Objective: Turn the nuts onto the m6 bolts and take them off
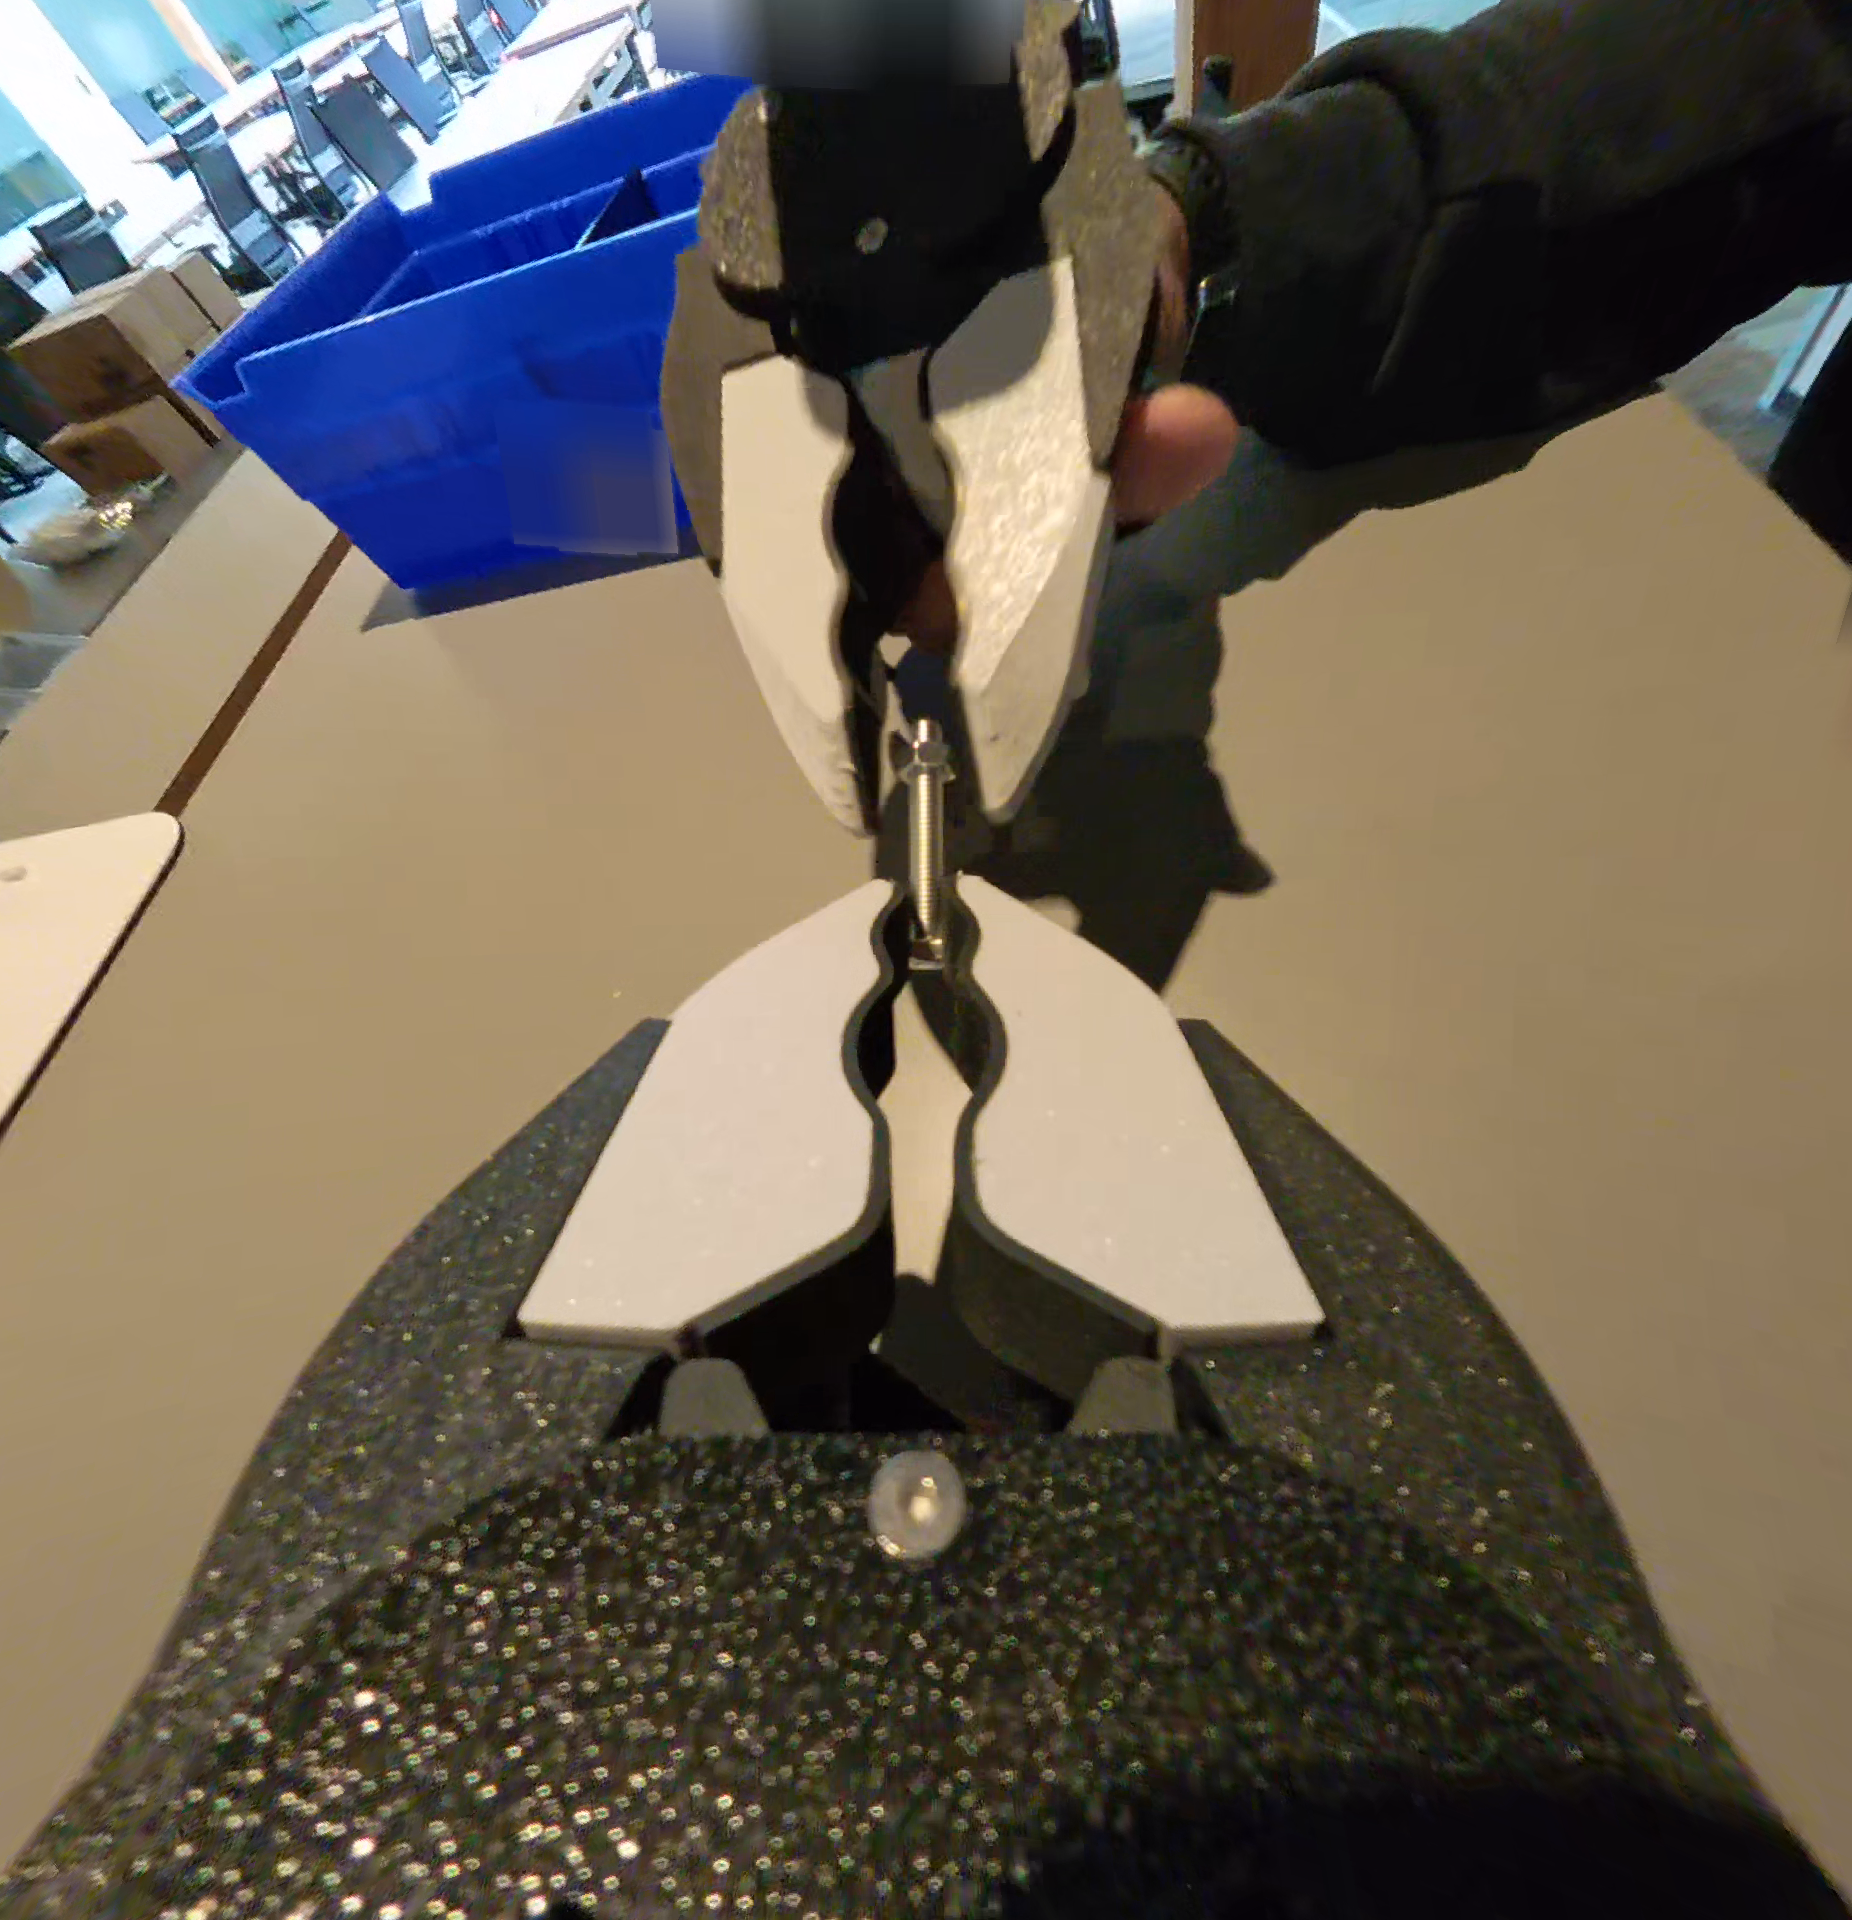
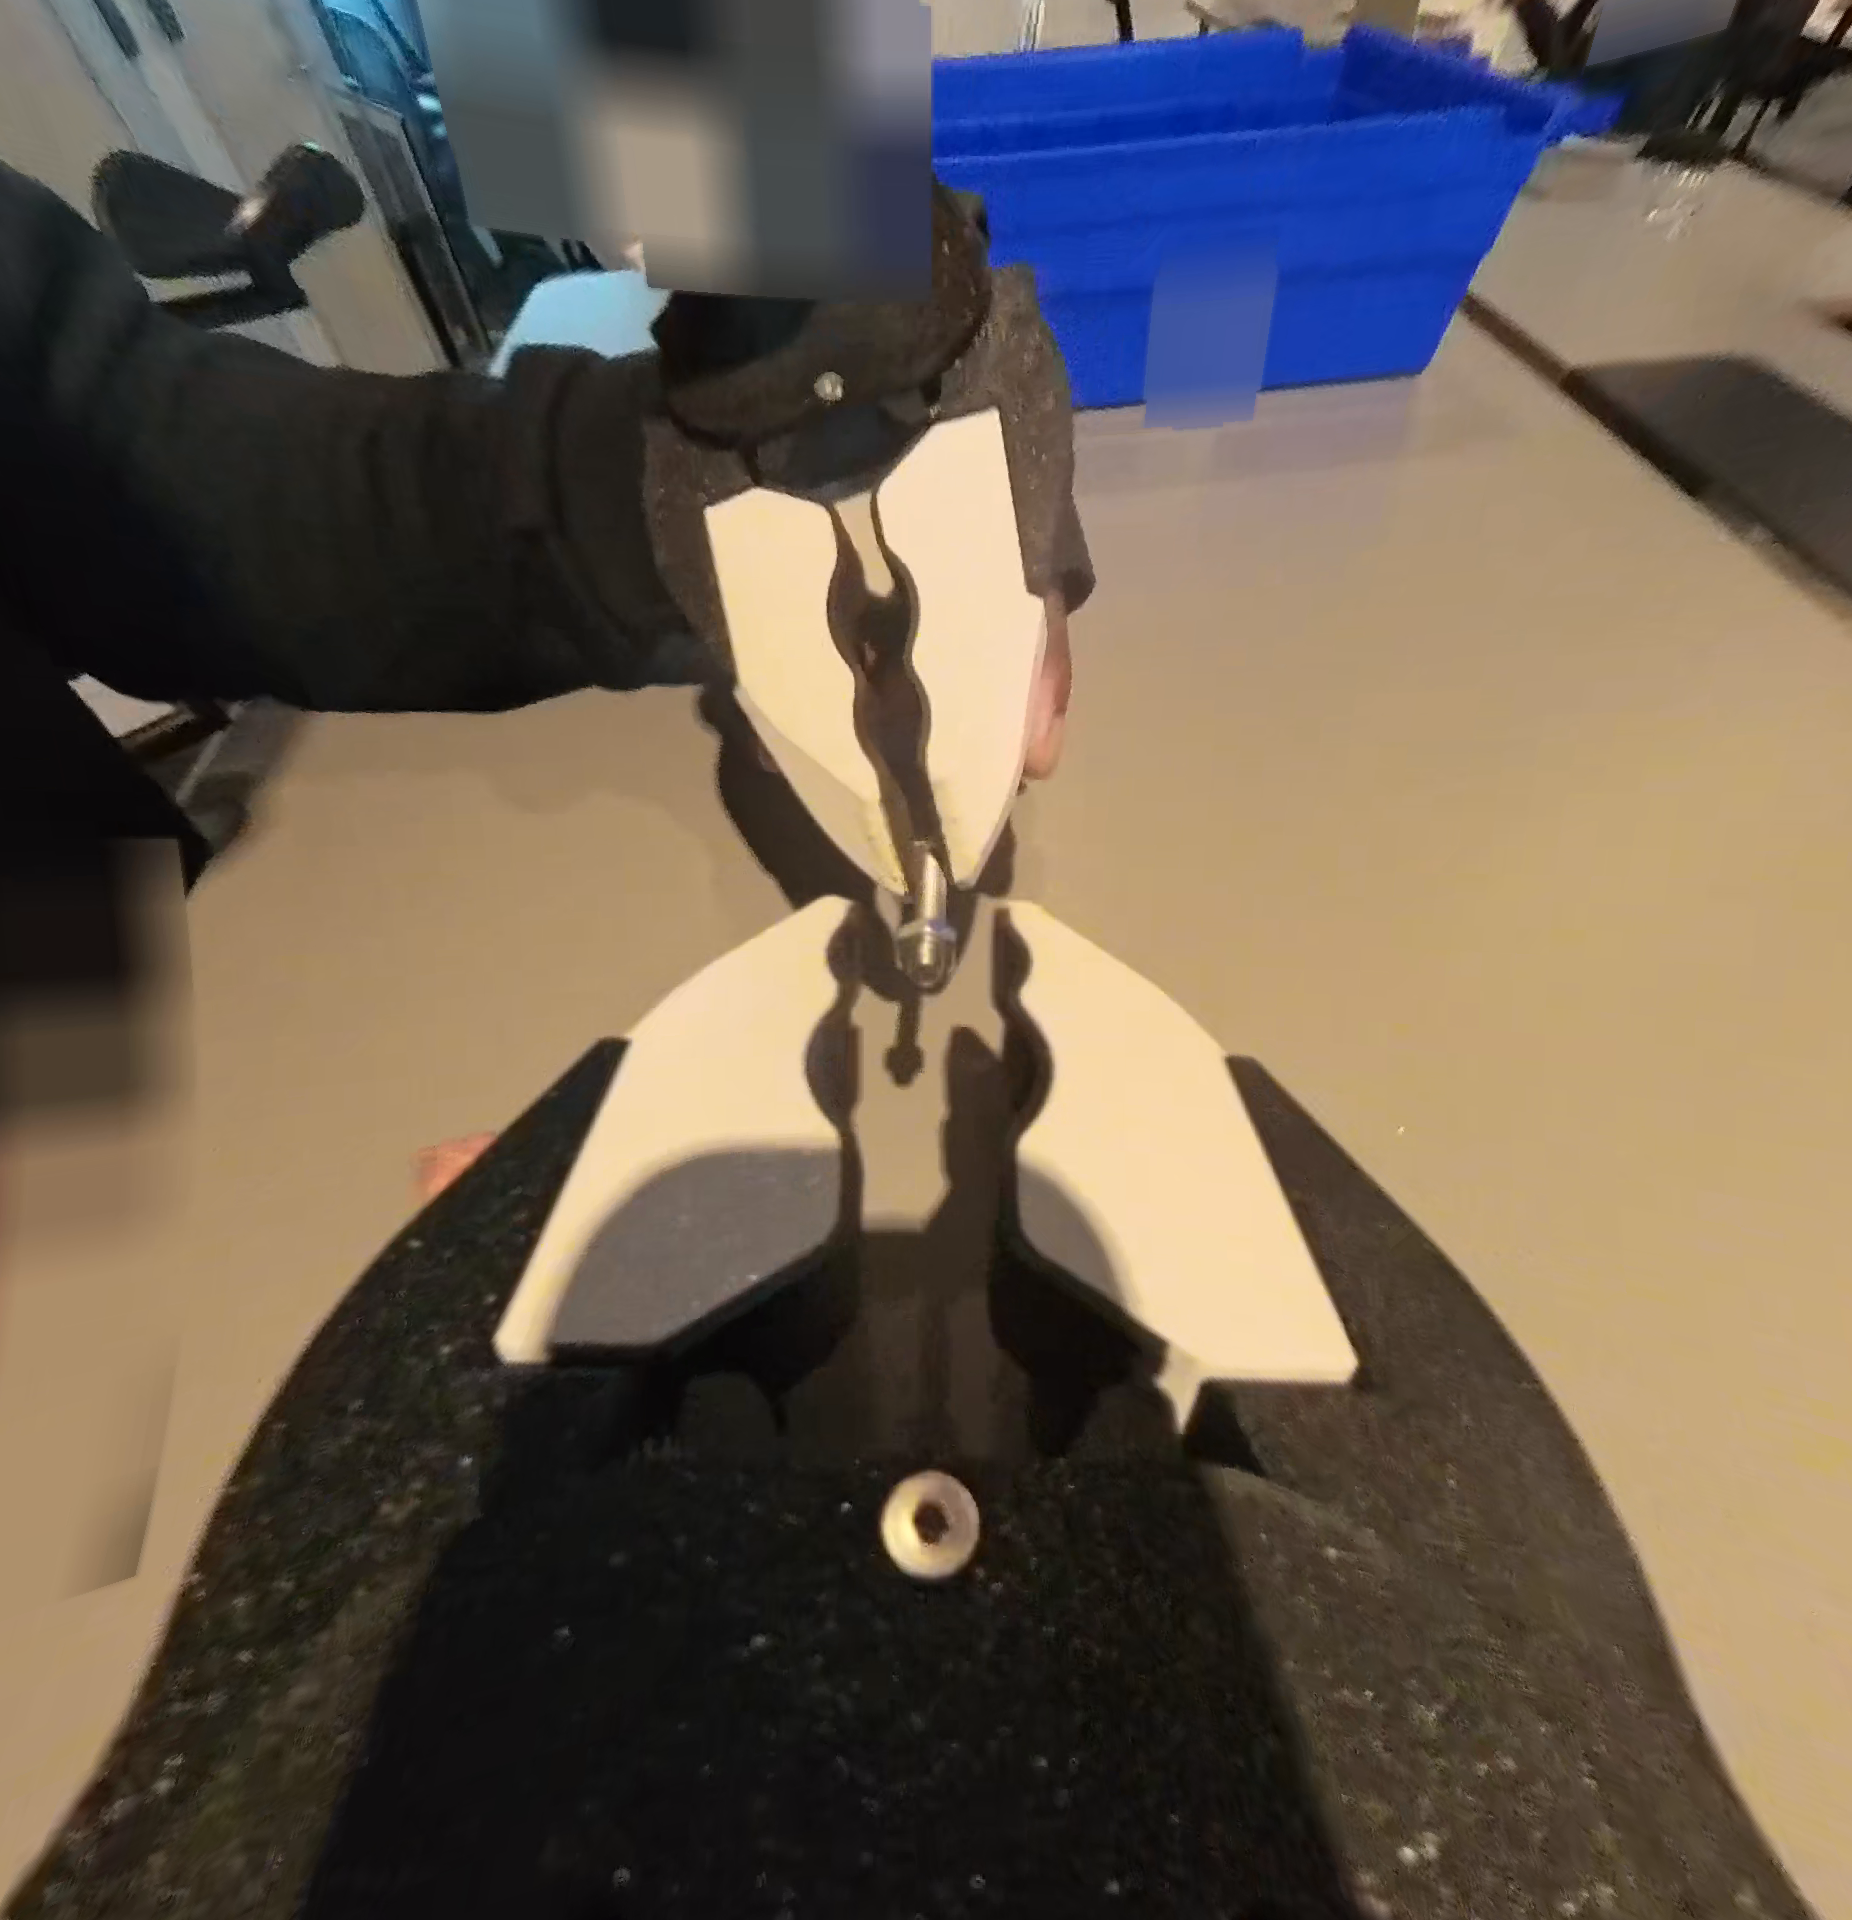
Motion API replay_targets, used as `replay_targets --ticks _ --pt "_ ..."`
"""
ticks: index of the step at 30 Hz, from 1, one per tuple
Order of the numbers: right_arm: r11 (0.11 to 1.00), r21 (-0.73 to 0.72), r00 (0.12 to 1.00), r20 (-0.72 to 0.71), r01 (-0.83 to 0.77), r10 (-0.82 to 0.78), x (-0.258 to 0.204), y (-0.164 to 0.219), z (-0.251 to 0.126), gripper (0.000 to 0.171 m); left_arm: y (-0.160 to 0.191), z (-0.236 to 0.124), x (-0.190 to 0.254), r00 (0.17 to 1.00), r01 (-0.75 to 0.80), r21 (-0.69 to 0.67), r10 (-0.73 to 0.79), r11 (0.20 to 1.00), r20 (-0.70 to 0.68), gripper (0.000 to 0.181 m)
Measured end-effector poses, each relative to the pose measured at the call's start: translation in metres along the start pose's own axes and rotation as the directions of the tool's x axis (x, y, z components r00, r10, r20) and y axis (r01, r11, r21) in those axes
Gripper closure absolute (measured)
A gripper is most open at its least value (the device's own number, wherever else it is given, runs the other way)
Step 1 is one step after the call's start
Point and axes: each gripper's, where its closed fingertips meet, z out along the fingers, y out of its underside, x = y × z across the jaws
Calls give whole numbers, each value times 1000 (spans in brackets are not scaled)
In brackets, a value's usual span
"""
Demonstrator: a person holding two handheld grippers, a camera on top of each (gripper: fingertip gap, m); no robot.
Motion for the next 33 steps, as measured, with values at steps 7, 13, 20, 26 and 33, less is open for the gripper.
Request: replay_targets --ticks 7,13,20,26,33 --pt "759 -153 755 -95 633 -649 -10 18 7 161 10 3 22 957 209 -58 -216 976 -195 176" --pt "863 -99 843 -186 495 -505 1 2 1 132 9 -1 7 984 146 -23 -148 989 -96 176" --pt "999 -9 997 -60 49 -49 4 -1 1 143 0 -1 -1 1000 -10 7 10 1000 10 176" --pt "868 -156 869 -85 472 -488 -4 18 9 160 7 1 15 981 132 -41 -137 990 -135 176" --pt "828 -157 810 -178 538 -559 2 13 8 128 6 -4 12 976 168 -18 -169 986 -141 176"
